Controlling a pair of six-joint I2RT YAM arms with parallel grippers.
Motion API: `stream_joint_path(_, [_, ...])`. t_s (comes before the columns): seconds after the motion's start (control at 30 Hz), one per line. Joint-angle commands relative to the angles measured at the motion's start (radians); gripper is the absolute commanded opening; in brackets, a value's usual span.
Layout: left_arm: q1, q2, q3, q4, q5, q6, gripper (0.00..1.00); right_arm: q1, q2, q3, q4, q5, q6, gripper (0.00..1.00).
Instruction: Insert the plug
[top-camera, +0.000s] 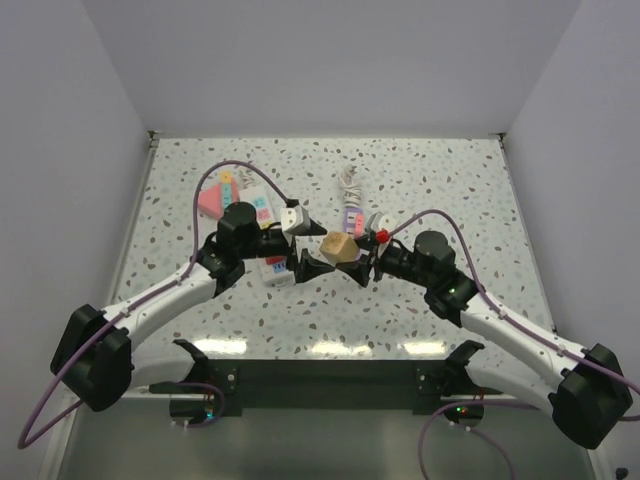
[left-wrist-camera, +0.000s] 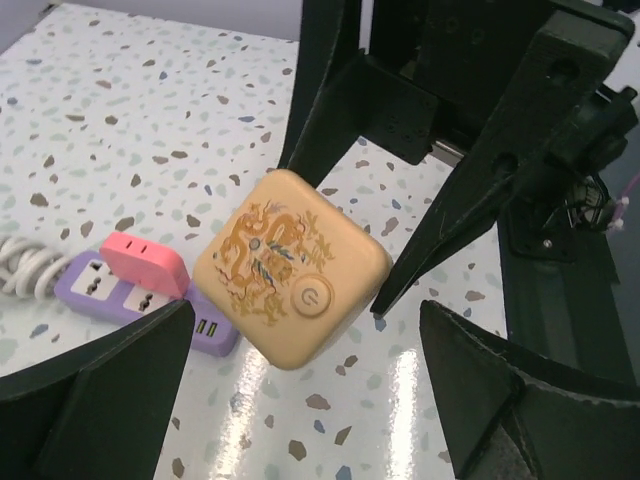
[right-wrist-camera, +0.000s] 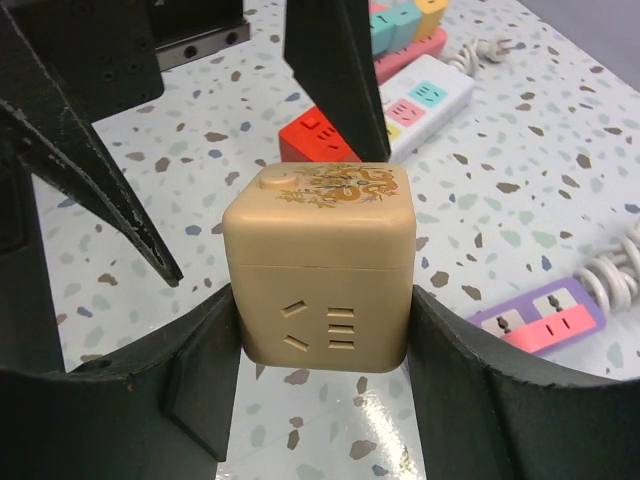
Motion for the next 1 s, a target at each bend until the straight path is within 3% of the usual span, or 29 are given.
stream_joint_path(0.0, [-0.003,-0.017,-0.049,0.182,-0.144,-0.247,1.00,0.005,-0.014,0.020,0.064,0.135,0.043,0.00])
stream_joint_path(0.13, [-0.003,0.015,-0.111,0.277,-0.224,-0.474,1.00,0.025,0.003,0.013,0.086,0.182,0.033,0.00])
stream_joint_path(0.23, [-0.012,0.028,-0.164,0.439,-0.253,-0.612,1.00,0.040,0.006,0.006,0.102,0.221,0.017,0.00])
stream_joint_path(0.43, [-0.040,-0.003,-0.224,0.593,-0.297,-0.729,1.00,0.063,0.006,0.009,0.089,0.254,-0.004,0.00])
stream_joint_path(0.77, [-0.098,0.052,-0.192,0.632,-0.351,-0.732,0.98,0.075,-0.002,0.006,0.089,0.244,-0.007,0.00])
stream_joint_path(0.87, [-0.120,0.090,-0.174,0.624,-0.360,-0.720,0.83,0.078,-0.011,0.003,0.090,0.248,-0.006,0.00])
stream_joint_path(0.97, [-0.133,0.104,-0.159,0.606,-0.366,-0.708,0.75,0.077,-0.013,0.003,0.087,0.250,-0.006,0.00])
